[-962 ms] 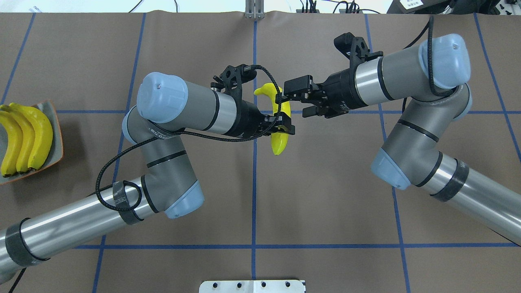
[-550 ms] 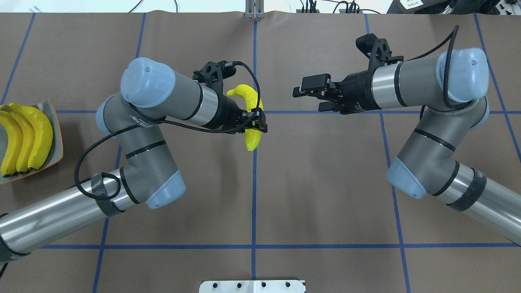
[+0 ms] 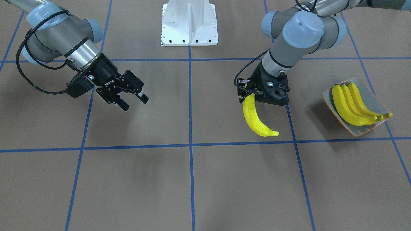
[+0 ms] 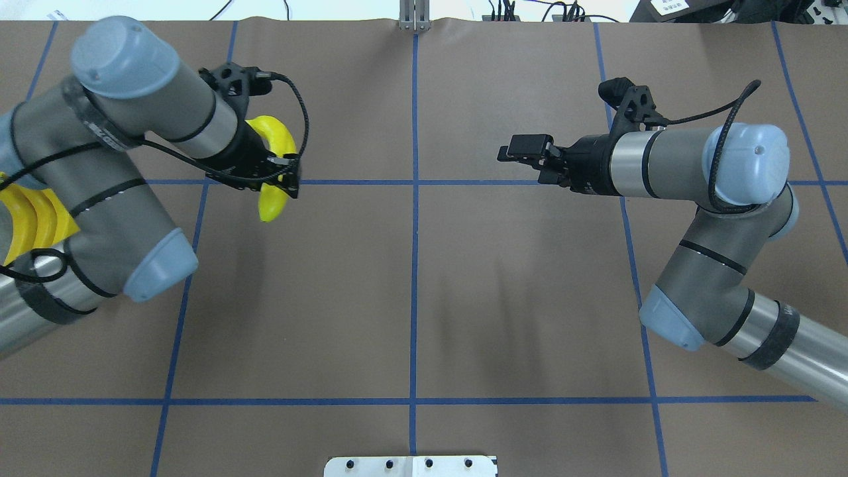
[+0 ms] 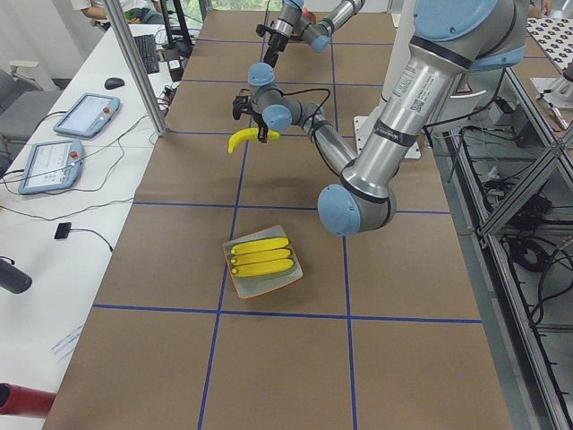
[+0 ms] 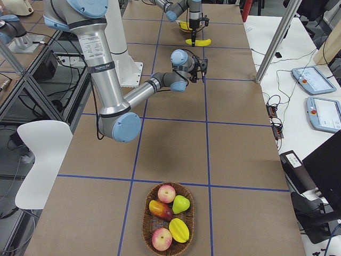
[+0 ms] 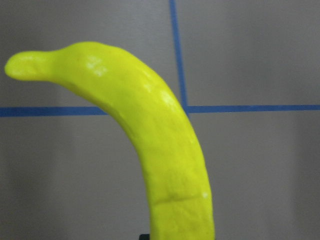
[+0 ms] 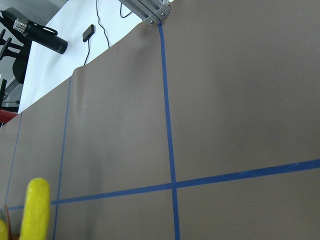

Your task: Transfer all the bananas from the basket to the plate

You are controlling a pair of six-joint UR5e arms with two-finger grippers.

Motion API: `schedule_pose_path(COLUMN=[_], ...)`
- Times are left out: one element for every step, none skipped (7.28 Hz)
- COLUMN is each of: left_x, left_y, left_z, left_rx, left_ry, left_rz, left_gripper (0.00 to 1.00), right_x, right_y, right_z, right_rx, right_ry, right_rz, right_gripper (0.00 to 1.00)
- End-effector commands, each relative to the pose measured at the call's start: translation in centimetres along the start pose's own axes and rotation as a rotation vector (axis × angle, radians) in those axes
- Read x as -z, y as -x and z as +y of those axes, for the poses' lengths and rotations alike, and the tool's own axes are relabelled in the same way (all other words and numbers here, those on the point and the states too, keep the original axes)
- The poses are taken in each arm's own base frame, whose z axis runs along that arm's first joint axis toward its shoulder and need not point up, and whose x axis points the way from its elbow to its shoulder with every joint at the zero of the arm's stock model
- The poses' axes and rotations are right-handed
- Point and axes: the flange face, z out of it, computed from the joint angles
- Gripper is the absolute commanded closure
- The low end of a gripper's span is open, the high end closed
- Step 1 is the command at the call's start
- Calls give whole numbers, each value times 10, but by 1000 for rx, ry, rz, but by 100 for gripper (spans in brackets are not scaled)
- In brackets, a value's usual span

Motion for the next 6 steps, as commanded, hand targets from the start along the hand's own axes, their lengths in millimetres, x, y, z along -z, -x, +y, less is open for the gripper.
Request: schedule_pose_path(left_x=[37,46,57,58,49,39], left_y=[85,120,144,167,200,241], left_z=[9,21,20,28,40,59], left_rx=[-20,43,74,12,-28,-5], left_ry=[33,69,84,113,157,200], left_rz=[-208,-309,-409,-498,-551,-614], left_gripper=[100,100,100,100,100,100], right_x=[-11,-14,-15,-17,-18,-19], right_y=[-12,-17,-18,-20,-21,-20], right_z=[17,23,23,26,26,26], right_rx=[-1,-1,-1,1,0,1], right_ry=[-12,-14,-15,-11,-11,-9], right_rz=[25,35,36,41,42,42], right_gripper=[0,0,0,0,0,0])
